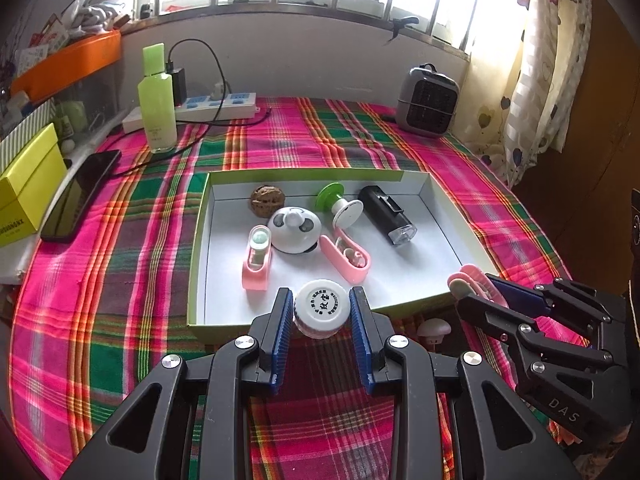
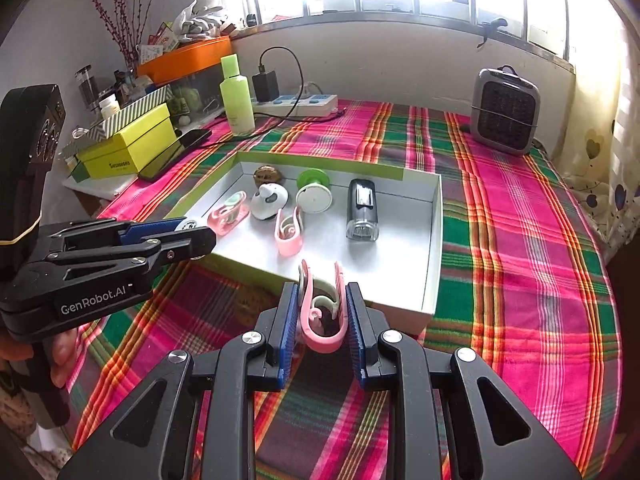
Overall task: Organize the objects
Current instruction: 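Carry the pink loop and white jar over the box with both grippers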
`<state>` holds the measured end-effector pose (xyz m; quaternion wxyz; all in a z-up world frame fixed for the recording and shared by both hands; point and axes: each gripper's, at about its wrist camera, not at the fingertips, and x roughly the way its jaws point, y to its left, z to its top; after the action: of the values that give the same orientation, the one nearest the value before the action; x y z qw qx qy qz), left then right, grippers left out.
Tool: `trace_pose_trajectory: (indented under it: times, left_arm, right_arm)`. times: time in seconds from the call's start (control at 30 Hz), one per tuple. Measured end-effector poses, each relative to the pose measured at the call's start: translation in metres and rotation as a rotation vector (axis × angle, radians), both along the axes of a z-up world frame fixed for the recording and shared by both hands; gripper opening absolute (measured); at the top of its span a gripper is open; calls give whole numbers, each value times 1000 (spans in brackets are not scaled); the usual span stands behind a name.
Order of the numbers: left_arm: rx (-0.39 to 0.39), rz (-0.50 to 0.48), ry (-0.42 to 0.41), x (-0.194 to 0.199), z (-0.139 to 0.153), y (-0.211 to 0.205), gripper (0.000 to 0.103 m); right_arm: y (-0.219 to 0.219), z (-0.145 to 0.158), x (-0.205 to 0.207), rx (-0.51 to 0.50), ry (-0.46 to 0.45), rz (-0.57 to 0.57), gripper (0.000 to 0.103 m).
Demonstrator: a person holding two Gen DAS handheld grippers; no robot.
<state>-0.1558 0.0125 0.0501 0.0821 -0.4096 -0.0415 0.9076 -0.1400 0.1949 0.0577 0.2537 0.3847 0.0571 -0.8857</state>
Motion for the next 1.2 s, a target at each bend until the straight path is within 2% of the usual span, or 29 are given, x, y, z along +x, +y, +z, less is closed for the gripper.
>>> trace_pose_trajectory:
  times: [1.2]
  left_arm:
    - [-8, 14, -51, -56, -22, -2, 27]
  right_arm:
    - [-26, -22, -67, 1, -75, -18, 25]
